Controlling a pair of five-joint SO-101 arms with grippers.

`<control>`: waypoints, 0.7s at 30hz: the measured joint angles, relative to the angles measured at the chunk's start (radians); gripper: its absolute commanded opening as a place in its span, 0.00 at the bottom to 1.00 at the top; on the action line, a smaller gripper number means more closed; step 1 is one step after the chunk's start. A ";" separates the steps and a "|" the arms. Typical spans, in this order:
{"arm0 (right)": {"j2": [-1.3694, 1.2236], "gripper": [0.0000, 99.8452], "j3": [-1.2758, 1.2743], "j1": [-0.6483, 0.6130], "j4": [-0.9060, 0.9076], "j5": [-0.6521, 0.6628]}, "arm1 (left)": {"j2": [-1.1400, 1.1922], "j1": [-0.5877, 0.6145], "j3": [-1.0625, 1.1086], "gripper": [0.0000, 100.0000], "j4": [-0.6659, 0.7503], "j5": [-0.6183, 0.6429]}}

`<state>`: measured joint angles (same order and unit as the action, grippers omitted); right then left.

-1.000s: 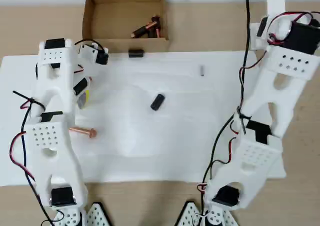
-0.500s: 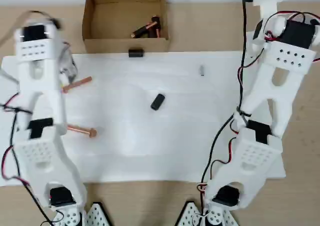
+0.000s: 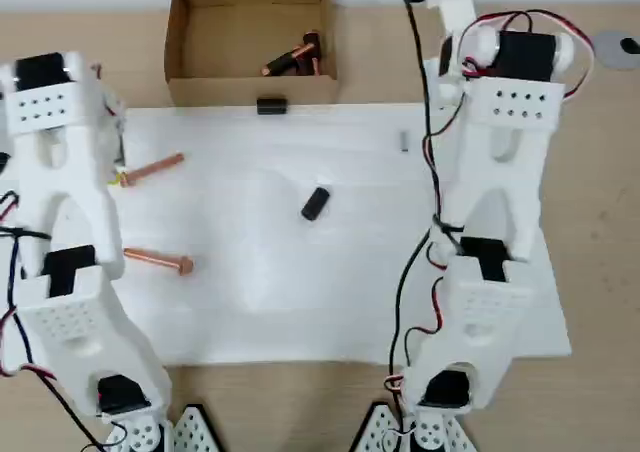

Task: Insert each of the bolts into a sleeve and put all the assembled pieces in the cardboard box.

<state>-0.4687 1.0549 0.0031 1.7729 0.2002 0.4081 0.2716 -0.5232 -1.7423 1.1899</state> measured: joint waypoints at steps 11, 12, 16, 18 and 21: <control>0.000 0.36 0.000 -0.091 0.000 0.000 | 0.071 -0.002 0.120 0.22 0.161 0.232; 0.000 0.36 0.000 -0.098 0.000 0.000 | 0.086 -0.002 0.120 0.22 0.172 0.235; 0.000 0.36 0.000 -0.120 0.000 0.000 | 0.144 -0.002 0.120 0.22 0.226 0.241; 0.000 0.36 0.000 -0.130 0.000 0.000 | 0.178 -0.002 0.120 0.22 0.247 0.241; 0.000 0.36 0.000 -0.143 0.000 0.000 | 0.218 -0.002 0.120 0.22 0.287 0.241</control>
<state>-0.4687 1.0549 -0.1396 1.7729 0.2002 0.6260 0.2700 -0.4035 -1.4553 1.4308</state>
